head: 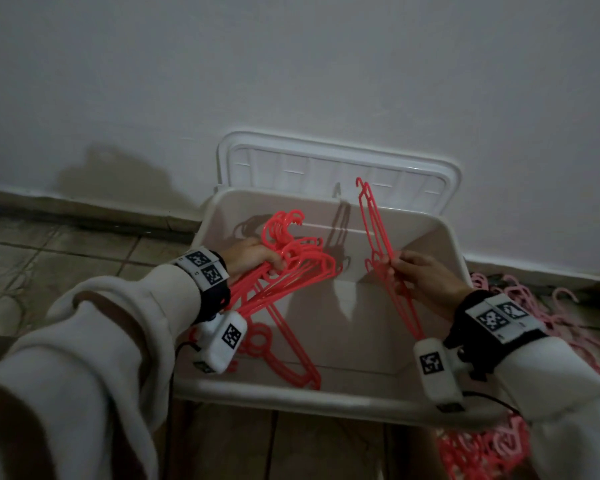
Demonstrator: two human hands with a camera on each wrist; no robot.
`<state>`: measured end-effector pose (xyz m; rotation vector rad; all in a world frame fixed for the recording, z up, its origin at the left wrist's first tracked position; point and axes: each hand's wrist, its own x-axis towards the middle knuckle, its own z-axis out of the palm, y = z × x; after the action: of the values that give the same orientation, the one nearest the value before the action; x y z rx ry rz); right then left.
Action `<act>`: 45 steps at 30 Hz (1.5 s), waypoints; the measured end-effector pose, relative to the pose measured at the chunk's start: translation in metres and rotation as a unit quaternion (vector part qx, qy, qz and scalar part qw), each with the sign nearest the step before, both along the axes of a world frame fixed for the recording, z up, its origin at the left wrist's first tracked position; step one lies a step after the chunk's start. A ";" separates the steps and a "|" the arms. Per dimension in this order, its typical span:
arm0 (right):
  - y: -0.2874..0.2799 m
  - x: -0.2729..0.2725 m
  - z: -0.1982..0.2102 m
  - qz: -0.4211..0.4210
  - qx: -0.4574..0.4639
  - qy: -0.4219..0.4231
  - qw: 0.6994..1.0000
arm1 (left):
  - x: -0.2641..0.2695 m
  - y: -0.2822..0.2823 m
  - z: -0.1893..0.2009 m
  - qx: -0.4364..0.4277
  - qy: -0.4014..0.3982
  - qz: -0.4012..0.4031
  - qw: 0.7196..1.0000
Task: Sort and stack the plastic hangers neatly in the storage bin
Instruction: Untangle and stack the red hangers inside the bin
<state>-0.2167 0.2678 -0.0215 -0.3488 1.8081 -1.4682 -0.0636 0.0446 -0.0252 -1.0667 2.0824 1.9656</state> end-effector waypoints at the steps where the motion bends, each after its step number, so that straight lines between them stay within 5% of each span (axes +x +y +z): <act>1: -0.002 0.003 0.001 0.020 -0.011 0.001 1.000 | 0.001 0.000 0.000 0.008 0.012 -0.005 1.000; 5: -0.012 0.013 0.002 0.130 -0.006 0.127 0.983 | 0.000 -0.007 -0.007 0.051 0.038 -0.008 0.998; 9: -0.029 0.019 0.006 0.265 0.084 0.411 0.868 | 0.002 -0.006 -0.003 0.091 0.070 -0.040 0.993; 16: -0.044 0.024 -0.007 0.418 0.120 0.481 0.761 | 0.000 -0.008 0.000 0.197 0.052 -0.100 0.974; 22: -0.049 0.030 -0.019 0.436 0.075 0.500 0.745 | -0.003 0.002 -0.007 0.192 0.051 -0.113 0.974; 27: -0.056 0.033 -0.024 0.439 0.016 0.475 0.763 | -0.005 0.006 -0.002 0.216 0.105 -0.125 0.963; 32: -0.056 0.028 -0.025 0.420 0.036 0.497 0.759 | -0.006 0.013 -0.007 0.138 0.095 -0.146 0.975; 36: -0.054 0.023 -0.018 0.398 0.126 0.486 0.768 | -0.007 0.012 -0.012 0.117 0.074 -0.136 0.981; 38: -0.049 0.019 -0.008 0.323 0.164 0.520 0.774 | -0.005 0.009 -0.011 0.115 0.065 -0.127 0.983; 41: -0.043 0.014 0.000 0.213 0.184 0.606 0.744 | -0.003 0.008 -0.009 0.126 0.055 -0.138 0.981; 45: -0.041 0.017 0.002 0.281 0.312 0.535 0.733 | -0.002 0.018 -0.001 0.133 0.052 -0.191 0.971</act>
<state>-0.1995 0.2266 -0.0193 -1.4356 2.5520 -0.0591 -0.0657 0.0622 -0.0258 -0.4798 1.8265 2.0532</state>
